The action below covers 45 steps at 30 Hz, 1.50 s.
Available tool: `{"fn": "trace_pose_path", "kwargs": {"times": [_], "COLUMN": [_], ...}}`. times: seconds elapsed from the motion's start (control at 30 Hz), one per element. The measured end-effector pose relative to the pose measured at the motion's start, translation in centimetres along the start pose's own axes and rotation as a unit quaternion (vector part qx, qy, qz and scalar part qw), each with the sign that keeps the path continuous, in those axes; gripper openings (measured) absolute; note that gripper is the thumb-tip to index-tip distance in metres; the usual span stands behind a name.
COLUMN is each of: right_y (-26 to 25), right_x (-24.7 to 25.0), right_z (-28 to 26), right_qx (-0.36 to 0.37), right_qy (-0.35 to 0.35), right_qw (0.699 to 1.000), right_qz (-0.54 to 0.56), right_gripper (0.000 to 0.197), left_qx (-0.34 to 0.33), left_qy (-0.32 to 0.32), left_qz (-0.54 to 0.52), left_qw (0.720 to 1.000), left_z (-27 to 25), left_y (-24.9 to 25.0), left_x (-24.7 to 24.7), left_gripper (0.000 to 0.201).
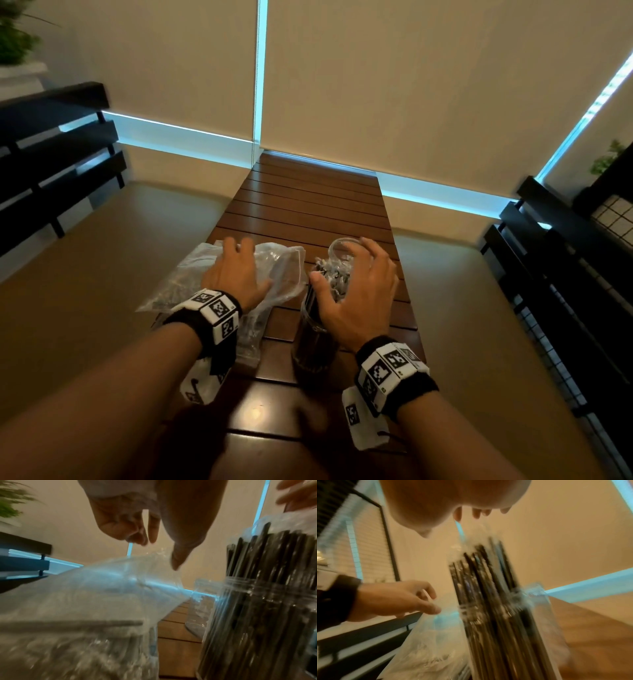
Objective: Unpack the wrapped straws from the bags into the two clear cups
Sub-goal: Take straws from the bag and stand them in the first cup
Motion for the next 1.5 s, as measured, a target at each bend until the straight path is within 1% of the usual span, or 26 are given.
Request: {"fn": "trace_pose_path", "kwargs": {"times": [0.03,0.07,0.1,0.13,0.17,0.23,0.27,0.33,0.4,0.43,0.5,0.53,0.6,0.63,0.7,0.77,0.87,0.93,1.0,1.1,1.17,1.23,1.3,1.37,1.43,1.5], "right_y": [-1.6,-3.2,-4.5,-5.6,-6.3,-6.6,-6.5,-6.1,-5.5,-5.4,-5.0,-4.8,-4.5,-4.8,-5.8,-6.4,-6.2,-6.2,-6.1,-6.2,-6.8,-7.9,-9.8,-11.1,-11.8,-11.7], "right_x": [-0.2,-0.9,-2.0,-3.4,-5.0,-8.4,-9.8,-12.5,-15.2,-16.4,-18.2,-18.9,-20.0,-20.6,-21.4,-22.0,-22.5,-23.4,-24.1,-22.7,-21.1,-19.9,-18.6,-15.7,-11.9,-7.9], "right_z": [0.4,0.6,0.5,0.3,0.0,-0.6,-0.8,-1.2,-2.0,-2.5,-3.6,-4.0,-4.7,-4.9,-4.8,-4.4,-4.5,-4.9,-5.4,-4.8,-3.7,-2.6,-1.4,0.2,2.2,4.2], "right_qx": [0.053,0.107,0.151,0.181,0.188,0.14,0.105,0.027,-0.047,-0.072,-0.096,-0.107,-0.134,-0.139,-0.12,-0.126,-0.161,-0.144,-0.13,-0.124,-0.129,-0.108,-0.064,-0.022,0.006,0.015], "right_qy": [-0.012,-0.045,-0.094,-0.154,-0.22,-0.334,-0.369,-0.405,-0.423,-0.434,-0.449,-0.455,-0.466,-0.471,-0.471,-0.46,-0.465,-0.477,-0.477,-0.446,-0.43,-0.442,-0.479,-0.488,-0.461,-0.417], "right_qw": [0.998,0.993,0.984,0.971,0.956,0.929,0.92,0.911,0.903,0.897,0.887,0.882,0.872,0.87,0.873,0.879,0.87,0.866,0.867,0.881,0.886,0.883,0.868,0.86,0.864,0.875], "right_qz": [-0.014,-0.02,-0.025,-0.036,-0.051,-0.077,-0.08,-0.071,-0.052,-0.043,-0.054,-0.063,-0.063,-0.049,-0.04,-0.032,-0.033,-0.051,-0.061,-0.098,-0.115,-0.115,-0.116,-0.15,-0.2,-0.246], "right_gripper": [0.04,0.024,0.014,0.008,0.005,0.009,0.014,0.019,0.023,0.031,0.056,0.064,0.067,0.063,0.046,0.036,0.036,0.035,0.025,0.01,0.014,0.023,0.024,0.022,0.019,0.019], "left_qx": [-0.01,-0.019,-0.031,-0.047,-0.063,-0.1,-0.121,-0.155,-0.168,-0.17,-0.182,-0.19,-0.204,-0.211,-0.228,-0.243,-0.246,-0.238,-0.225,-0.208,-0.182,-0.136,-0.095,-0.043,0.02,0.049], "left_qy": [-0.006,-0.003,0.005,0.019,0.034,0.063,0.066,0.065,0.057,0.055,0.06,0.06,0.056,0.051,0.048,0.057,0.068,0.075,0.084,0.1,0.107,0.109,0.122,0.136,0.145,0.136], "left_qz": [-0.013,-0.036,-0.06,-0.076,-0.086,-0.102,-0.101,-0.101,-0.109,-0.113,-0.121,-0.128,-0.136,-0.137,-0.14,-0.148,-0.155,-0.159,-0.166,-0.177,-0.195,-0.217,-0.231,-0.248,-0.259,-0.286], "left_qw": [1.0,0.999,0.998,0.996,0.994,0.988,0.985,0.981,0.978,0.977,0.974,0.972,0.968,0.966,0.962,0.957,0.954,0.955,0.957,0.957,0.958,0.96,0.961,0.958,0.955,0.947], "left_z": [0.0,0.1,0.1,0.1,0.0,-0.4,-0.9,-1.9,-2.7,-3.0,-3.5,-3.6,-3.9,-4.1,-4.4,-4.9,-5.2,-5.0,-4.6,-4.2,-3.6,-2.6,-1.7,-0.8,0.3,1.3], "left_y": [-0.5,-1.0,-1.4,-1.7,-2.0,-2.5,-2.6,-2.9,-3.4,-3.8,-4.3,-4.5,-5.0,-5.1,-5.2,-5.3,-5.6,-5.9,-6.5,-7.7,-9.0,-10.5,-11.2,-10.6,-10.0,-9.3], "left_x": [-0.6,-0.8,-0.7,-0.3,0.2,1.5,2.1,2.8,3.1,3.1,3.3,3.3,3.5,3.5,3.6,4.1,4.9,5.5,5.7,5.4,4.8,3.9,3.3,3.2,2.8,2.2], "left_gripper": [0.034,0.015,0.004,0.007,0.009,0.007,0.008,0.011,0.017,0.02,0.022,0.021,0.026,0.034,0.044,0.042,0.037,0.031,0.027,0.029,0.031,0.029,0.02,0.011,0.017,0.025]}}
Point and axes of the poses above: each hand's wrist, its own z-axis towards the middle knuckle, its own x-axis out of the back of the hand, y = z × x, the point moved 6 cm from there along z, towards the middle knuckle, and after that the axes turned 9 degrees about z, right-handed, at the moved point
